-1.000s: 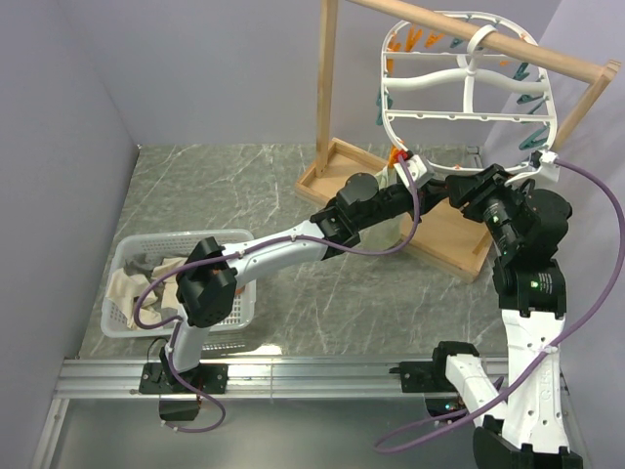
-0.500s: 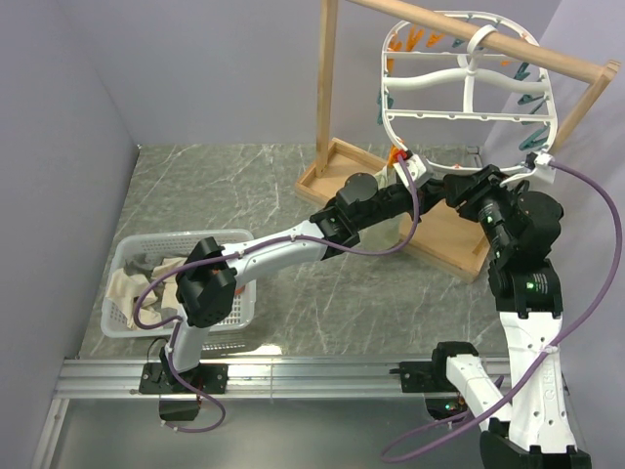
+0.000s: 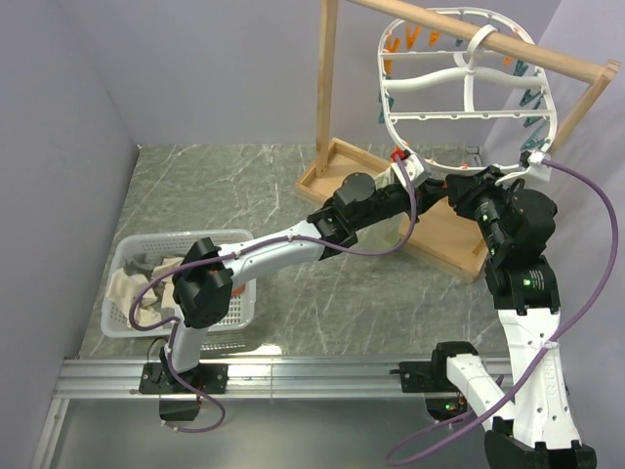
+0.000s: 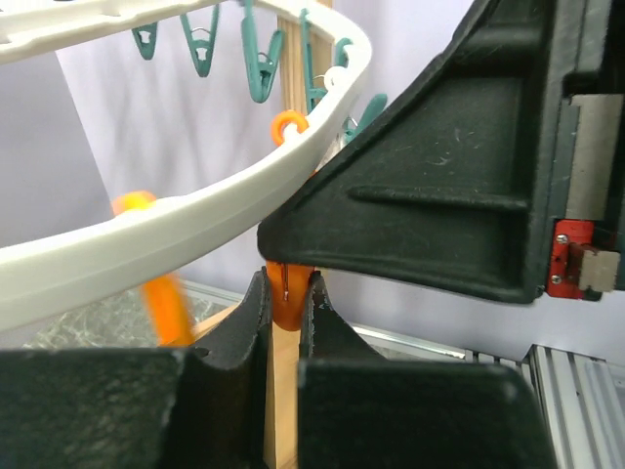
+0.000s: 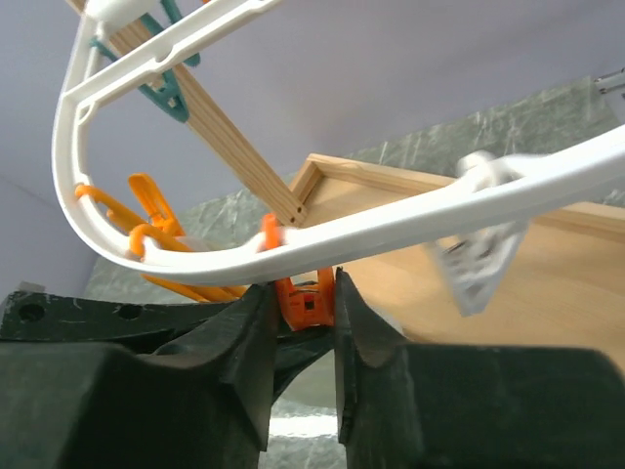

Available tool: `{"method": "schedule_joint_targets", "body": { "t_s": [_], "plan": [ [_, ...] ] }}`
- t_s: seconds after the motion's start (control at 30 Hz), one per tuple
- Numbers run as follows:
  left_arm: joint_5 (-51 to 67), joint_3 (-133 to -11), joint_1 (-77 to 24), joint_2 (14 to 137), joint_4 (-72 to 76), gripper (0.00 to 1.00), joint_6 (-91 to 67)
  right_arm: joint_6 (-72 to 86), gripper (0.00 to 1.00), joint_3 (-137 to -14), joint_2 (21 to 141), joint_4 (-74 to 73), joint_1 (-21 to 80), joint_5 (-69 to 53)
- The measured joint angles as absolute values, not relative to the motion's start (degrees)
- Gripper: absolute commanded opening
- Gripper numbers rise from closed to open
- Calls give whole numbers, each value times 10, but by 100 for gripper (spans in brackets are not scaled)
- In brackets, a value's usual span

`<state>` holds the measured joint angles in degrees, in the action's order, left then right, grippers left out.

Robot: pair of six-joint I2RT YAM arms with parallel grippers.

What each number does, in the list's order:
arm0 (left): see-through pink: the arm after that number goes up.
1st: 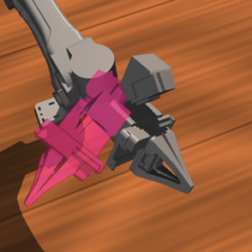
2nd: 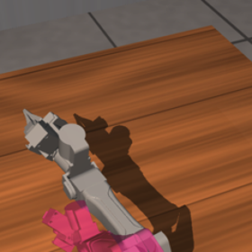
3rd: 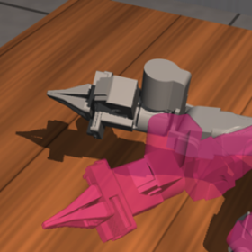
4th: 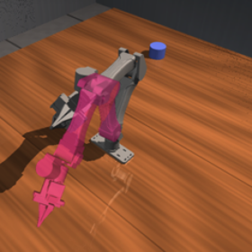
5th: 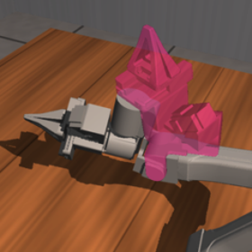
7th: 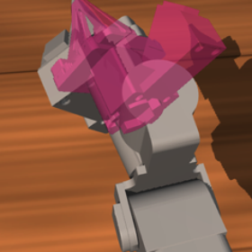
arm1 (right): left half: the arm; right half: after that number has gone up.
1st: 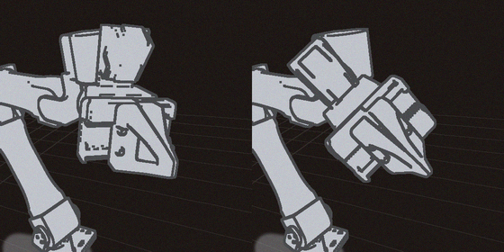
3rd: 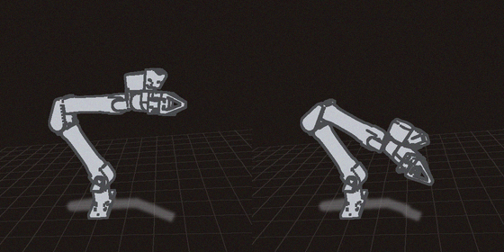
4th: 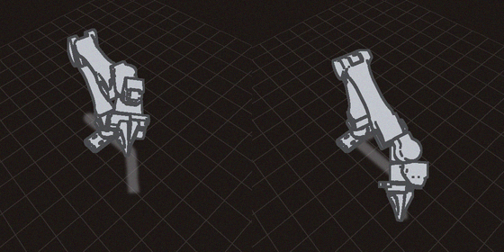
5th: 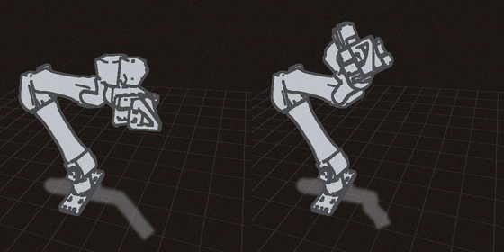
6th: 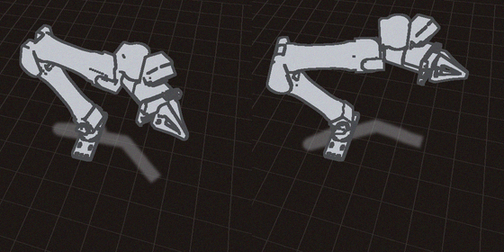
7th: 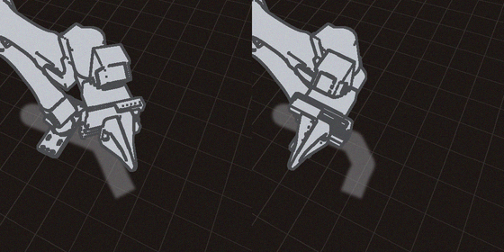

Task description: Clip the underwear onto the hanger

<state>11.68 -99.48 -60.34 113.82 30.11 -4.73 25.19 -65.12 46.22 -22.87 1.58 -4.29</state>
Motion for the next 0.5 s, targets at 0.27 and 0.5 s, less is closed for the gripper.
{"method": "schedule_joint_targets", "body": {
  "t_s": [0.27, 0.5],
  "plan": [
    [125, -977, -604, 1125, 298, 45, -39, 242, 0, -652, 463, -231, 17, -31],
    [165, -882, -604, 1060, 282, 58, -41, 246, 0, -652, 464, -221, 19, -41]
  ]
}}
